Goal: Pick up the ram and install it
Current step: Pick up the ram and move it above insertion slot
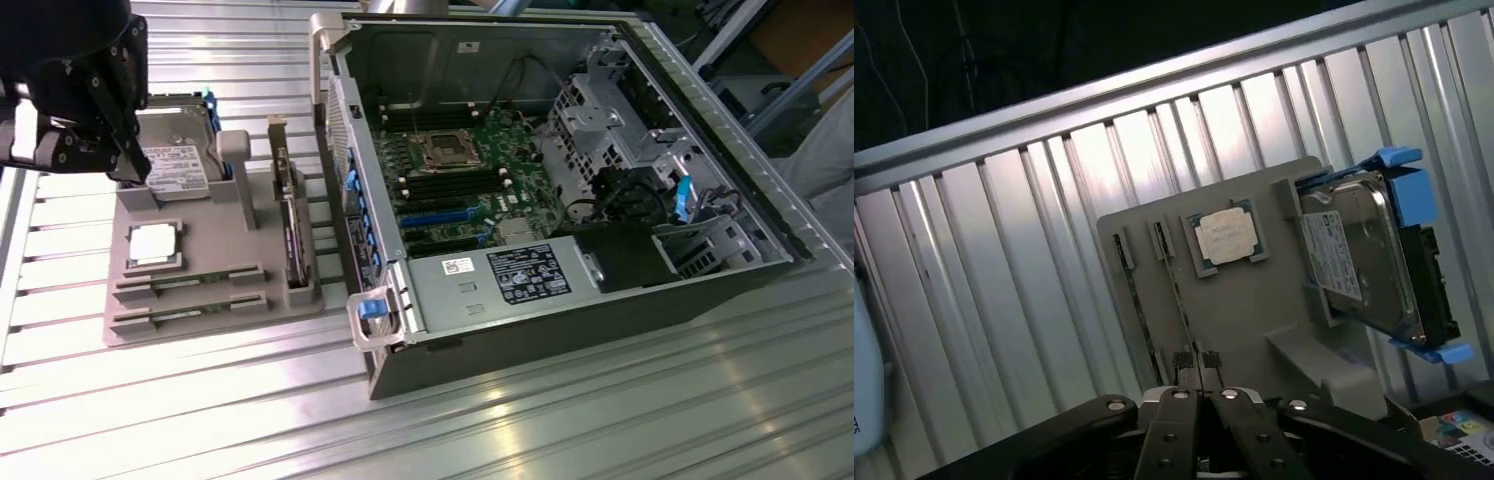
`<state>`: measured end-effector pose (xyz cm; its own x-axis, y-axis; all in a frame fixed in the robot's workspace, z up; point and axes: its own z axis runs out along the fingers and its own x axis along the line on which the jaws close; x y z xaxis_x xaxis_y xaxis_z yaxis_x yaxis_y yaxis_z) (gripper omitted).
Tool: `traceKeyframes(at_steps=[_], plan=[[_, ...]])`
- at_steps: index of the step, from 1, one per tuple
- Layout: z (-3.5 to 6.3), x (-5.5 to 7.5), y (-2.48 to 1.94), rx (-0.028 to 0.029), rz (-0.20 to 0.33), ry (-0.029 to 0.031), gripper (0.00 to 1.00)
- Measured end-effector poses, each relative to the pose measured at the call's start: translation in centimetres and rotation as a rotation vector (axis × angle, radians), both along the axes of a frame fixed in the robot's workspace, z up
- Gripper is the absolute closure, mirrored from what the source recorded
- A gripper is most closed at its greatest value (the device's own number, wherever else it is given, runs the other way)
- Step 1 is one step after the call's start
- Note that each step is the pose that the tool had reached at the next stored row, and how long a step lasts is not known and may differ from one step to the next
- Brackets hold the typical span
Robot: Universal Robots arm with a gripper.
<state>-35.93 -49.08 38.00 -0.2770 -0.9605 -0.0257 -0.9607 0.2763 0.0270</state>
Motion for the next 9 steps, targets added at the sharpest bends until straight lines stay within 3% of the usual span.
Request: traceKeyframes(at_steps=[4, 7, 9], plan=[[0.0, 0.0, 0.0, 0.0001, 0.096, 0.0, 0.89], [-0.01, 0.0, 0.0, 0.0, 0.198, 0.0, 0.89], [-0.01, 0.0, 0.0, 0.0, 0.203, 0.0, 0.89]])
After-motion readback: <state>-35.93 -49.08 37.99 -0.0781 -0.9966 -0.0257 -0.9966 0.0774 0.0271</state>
